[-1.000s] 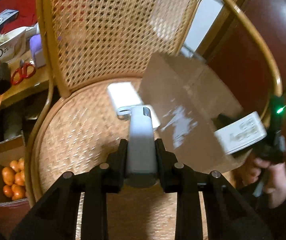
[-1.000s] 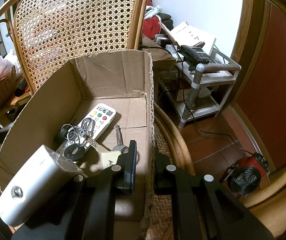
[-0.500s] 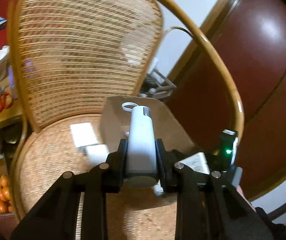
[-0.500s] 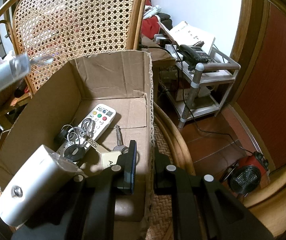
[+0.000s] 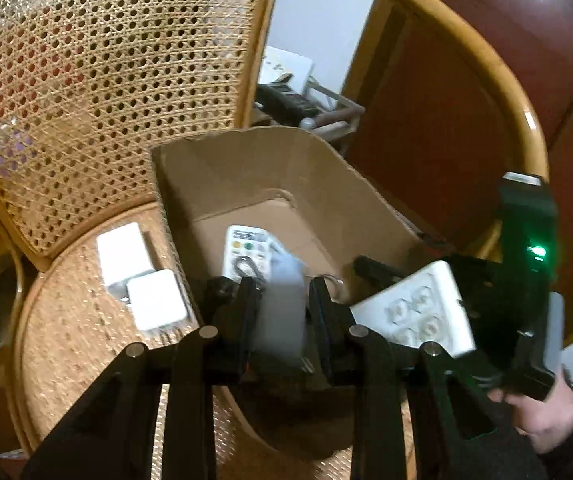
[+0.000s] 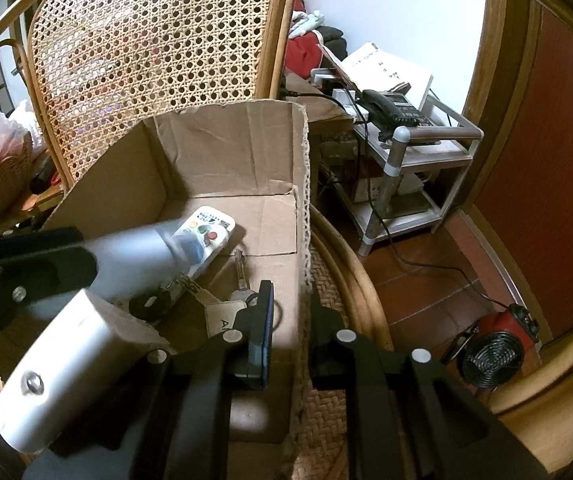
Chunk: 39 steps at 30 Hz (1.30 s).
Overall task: Organize rigid objects
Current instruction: 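Carry the white power bank into the box and open the left gripper, then move the left gripper to the seat and grasp a white charger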
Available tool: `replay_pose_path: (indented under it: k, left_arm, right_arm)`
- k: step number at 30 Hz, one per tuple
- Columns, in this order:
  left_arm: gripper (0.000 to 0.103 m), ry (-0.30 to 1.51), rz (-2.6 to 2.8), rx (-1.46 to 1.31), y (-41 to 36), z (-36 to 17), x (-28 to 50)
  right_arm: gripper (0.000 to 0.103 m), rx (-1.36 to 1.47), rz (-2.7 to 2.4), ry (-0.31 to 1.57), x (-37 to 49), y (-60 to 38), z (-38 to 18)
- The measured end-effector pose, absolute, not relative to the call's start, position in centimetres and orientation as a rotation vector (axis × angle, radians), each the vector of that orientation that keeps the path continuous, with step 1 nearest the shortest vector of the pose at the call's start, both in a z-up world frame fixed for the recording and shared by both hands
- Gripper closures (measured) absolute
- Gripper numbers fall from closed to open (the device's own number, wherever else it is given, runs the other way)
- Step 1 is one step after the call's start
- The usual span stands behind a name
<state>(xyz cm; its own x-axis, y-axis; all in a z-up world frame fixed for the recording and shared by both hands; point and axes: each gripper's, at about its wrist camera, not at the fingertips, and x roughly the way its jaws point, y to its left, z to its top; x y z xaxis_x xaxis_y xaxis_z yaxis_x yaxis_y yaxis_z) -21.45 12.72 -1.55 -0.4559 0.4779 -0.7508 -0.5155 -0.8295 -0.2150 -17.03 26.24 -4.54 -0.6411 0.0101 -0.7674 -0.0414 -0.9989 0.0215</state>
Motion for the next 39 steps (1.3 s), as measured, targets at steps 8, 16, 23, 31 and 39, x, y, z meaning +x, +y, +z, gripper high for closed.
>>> replay_pose_path:
  k: [8,16,23,31,39]
  left_arm:
    - [0.035,0.079,2.320,-1.101,12.9,-0.5,-21.0]
    - [0.007,0.252,2.476,-0.881,11.0,3.1,-18.8]
    - [0.006,0.312,2.540,-1.007,6.2,1.0,-22.1]
    - [0.006,0.355,2.565,-1.135,3.7,-4.3,-27.2]
    - [0.006,0.319,2.526,-1.204,6.5,-7.6,-31.0]
  right_arm:
    - [0.086,-1.302,2.815,0.056,-17.0,26.1,-4.5]
    - [0.093,-1.307,2.783,0.041,-17.3,26.1,-4.4]
    - [0.099,-1.233,2.798,0.025,-16.9,26.1,-4.2]
    - [0.099,-1.167,2.764,0.132,-16.3,26.7,-3.9]
    - [0.099,-1.161,2.714,0.050,-16.0,26.0,-3.7]
